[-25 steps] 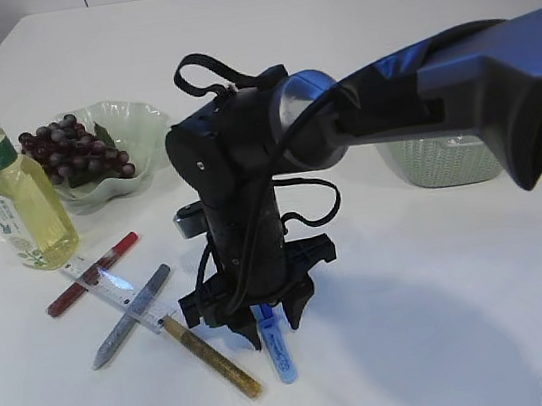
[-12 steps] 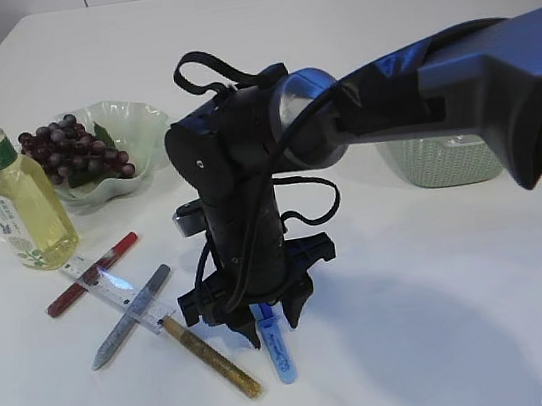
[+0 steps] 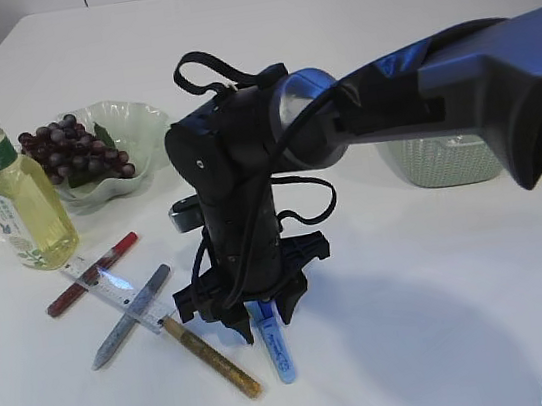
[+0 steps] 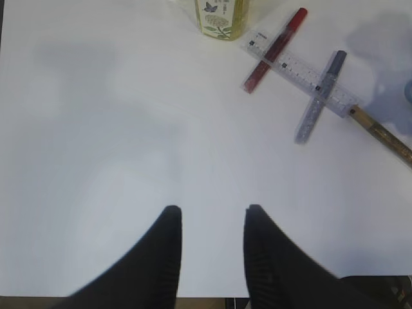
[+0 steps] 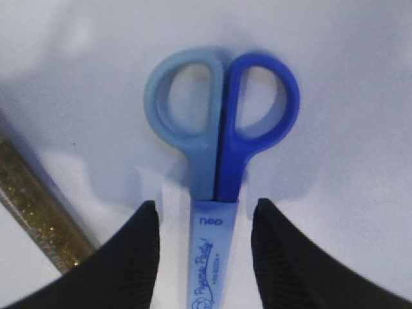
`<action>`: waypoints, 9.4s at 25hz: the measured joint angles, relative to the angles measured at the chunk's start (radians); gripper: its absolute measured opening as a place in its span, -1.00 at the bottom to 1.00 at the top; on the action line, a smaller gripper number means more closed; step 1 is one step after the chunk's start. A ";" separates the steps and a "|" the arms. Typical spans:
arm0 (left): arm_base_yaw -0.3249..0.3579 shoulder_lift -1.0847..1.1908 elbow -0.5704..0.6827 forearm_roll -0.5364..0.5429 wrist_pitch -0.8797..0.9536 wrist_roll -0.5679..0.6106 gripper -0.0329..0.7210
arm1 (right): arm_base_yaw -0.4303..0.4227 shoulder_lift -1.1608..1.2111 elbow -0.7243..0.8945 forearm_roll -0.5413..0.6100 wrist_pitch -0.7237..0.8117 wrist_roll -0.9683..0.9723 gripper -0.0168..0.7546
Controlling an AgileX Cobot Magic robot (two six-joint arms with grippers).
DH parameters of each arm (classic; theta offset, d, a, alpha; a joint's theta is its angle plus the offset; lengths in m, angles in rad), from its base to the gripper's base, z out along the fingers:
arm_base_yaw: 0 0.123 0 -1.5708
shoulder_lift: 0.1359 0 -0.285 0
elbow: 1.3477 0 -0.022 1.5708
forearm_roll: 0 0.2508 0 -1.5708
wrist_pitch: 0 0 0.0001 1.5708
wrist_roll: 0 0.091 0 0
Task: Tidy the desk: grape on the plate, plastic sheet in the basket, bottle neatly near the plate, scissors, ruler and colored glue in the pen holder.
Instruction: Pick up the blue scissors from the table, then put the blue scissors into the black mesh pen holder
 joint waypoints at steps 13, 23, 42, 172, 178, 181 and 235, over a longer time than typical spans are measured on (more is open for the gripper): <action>0.000 0.000 0.000 0.000 0.000 0.000 -0.27 | 0.000 0.000 0.000 0.000 -0.006 0.000 0.02; 0.000 0.000 0.000 -0.006 0.000 0.000 -0.27 | 0.000 0.000 0.000 0.000 0.001 -0.002 0.02; 0.000 0.000 0.000 -0.008 0.000 0.000 -0.27 | 0.000 0.016 0.000 -0.009 0.002 -0.003 0.02; 0.000 0.000 0.000 -0.018 0.000 0.000 -0.27 | 0.000 0.017 0.000 0.025 0.039 -0.169 -0.44; 0.000 0.000 0.000 -0.018 0.000 0.000 -0.27 | 0.000 0.017 0.000 0.016 0.050 -0.169 -0.44; 0.000 0.000 0.000 -0.018 0.000 0.000 -0.27 | 0.000 0.017 0.000 0.001 0.052 -0.173 -0.44; 0.000 0.002 0.000 -0.037 -0.042 0.000 -0.27 | -0.014 -0.533 0.612 -0.110 -0.958 -0.344 -0.43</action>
